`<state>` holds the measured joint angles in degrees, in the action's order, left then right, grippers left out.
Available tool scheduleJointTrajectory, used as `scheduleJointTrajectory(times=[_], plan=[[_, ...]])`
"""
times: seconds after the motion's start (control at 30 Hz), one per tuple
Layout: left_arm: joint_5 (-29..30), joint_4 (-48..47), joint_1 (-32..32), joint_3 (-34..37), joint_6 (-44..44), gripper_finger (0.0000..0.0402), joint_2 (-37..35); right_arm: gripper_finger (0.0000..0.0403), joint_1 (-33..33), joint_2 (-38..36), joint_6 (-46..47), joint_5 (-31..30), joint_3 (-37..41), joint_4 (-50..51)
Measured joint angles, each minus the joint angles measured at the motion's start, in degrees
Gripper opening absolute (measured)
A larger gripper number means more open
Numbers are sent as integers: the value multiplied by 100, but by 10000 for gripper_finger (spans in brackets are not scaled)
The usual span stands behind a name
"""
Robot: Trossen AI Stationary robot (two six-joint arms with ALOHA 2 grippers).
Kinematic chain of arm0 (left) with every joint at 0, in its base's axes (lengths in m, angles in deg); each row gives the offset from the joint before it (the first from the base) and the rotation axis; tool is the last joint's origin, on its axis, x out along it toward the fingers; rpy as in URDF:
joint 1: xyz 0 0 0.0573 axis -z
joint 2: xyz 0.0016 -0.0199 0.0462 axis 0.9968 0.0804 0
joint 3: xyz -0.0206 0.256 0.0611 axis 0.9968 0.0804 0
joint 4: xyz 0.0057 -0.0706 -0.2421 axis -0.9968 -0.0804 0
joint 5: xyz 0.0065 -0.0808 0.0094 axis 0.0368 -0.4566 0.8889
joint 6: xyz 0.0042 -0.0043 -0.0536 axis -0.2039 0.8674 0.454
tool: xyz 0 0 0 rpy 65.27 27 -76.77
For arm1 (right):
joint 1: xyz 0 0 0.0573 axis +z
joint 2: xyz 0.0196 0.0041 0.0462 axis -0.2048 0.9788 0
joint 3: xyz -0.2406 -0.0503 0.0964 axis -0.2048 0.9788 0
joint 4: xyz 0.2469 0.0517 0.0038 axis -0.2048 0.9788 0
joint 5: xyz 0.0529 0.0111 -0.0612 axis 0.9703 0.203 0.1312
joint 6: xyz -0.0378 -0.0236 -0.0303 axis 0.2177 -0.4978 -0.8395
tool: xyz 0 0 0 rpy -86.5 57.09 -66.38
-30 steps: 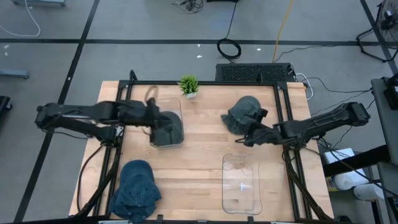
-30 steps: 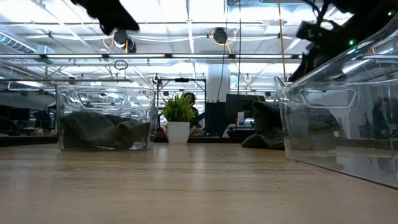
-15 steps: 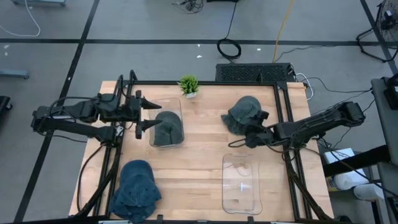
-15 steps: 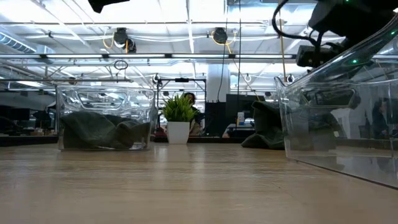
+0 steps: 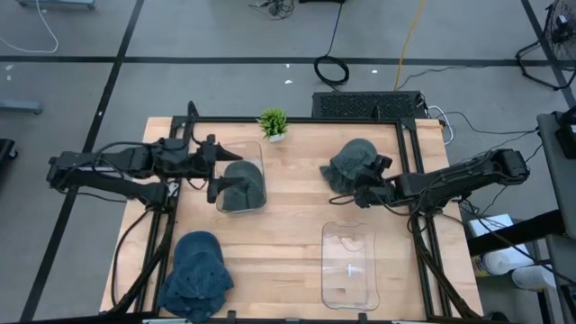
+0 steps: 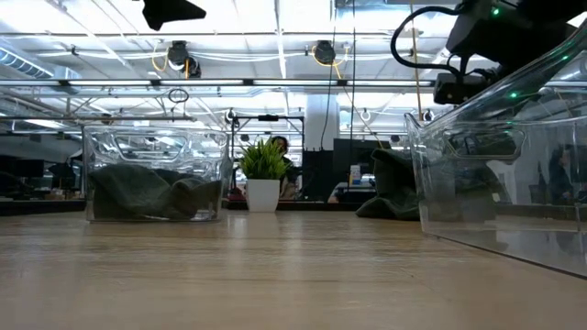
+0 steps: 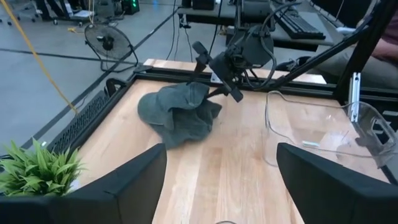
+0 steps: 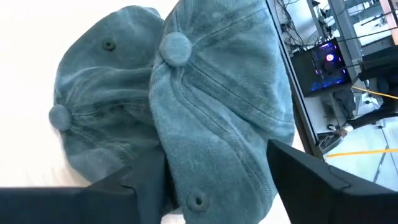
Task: Pick & Place hat
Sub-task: Put the black cap into the top transparent bin
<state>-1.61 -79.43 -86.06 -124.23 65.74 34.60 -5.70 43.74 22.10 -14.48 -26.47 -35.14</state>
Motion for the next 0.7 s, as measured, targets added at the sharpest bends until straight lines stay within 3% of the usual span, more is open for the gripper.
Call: scheduleJointTrajectory(times=[0.33,0.7], plan=[[2,185,0,2,56,302,165,125,-19,1,-27,10,0,-211],[2,308,0,2,15,308,164,5,-19,-283,-1038,8,-292,-1191]])
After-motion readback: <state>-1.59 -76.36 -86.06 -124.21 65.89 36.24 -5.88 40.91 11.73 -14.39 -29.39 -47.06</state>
